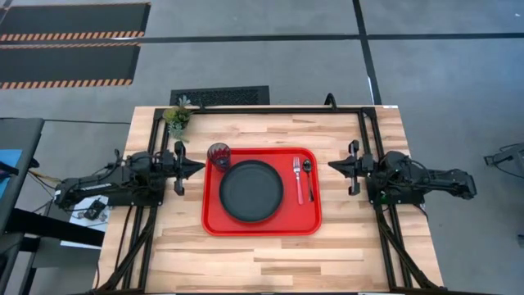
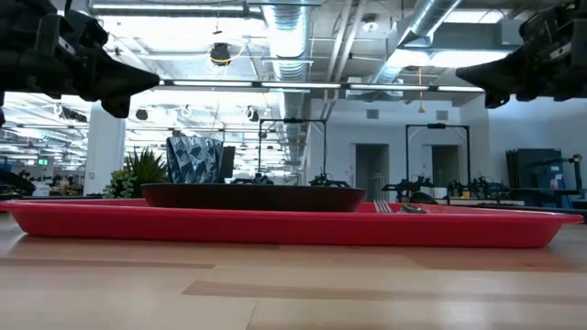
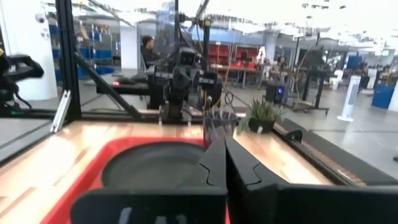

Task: Pick and place plate/cup/fork/spoon on tray
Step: Return to Home Position

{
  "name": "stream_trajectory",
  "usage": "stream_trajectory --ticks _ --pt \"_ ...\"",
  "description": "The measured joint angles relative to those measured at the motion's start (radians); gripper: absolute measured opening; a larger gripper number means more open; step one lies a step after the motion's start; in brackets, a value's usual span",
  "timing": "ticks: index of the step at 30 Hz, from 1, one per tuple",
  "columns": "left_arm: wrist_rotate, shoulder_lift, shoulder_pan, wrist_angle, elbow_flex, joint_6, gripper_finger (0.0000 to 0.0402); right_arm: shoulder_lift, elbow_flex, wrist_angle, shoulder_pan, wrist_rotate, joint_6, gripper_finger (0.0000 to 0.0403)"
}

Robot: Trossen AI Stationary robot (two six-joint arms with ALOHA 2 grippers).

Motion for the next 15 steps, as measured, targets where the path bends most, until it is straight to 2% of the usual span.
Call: stream_trajectory --ticks 7,15 --pt "-0.088 0.002 0.0 -0.016 -0.001 -0.011 0.0 0.0 -0.001 -0.092 -0.007 0.03 -0.02 0.0023" --pt "-0.095 0.002 0.0 -0.017 -0.002 -0.023 0.0 0.005 -0.001 -0.099 -0.006 0.031 0.008 0.0042"
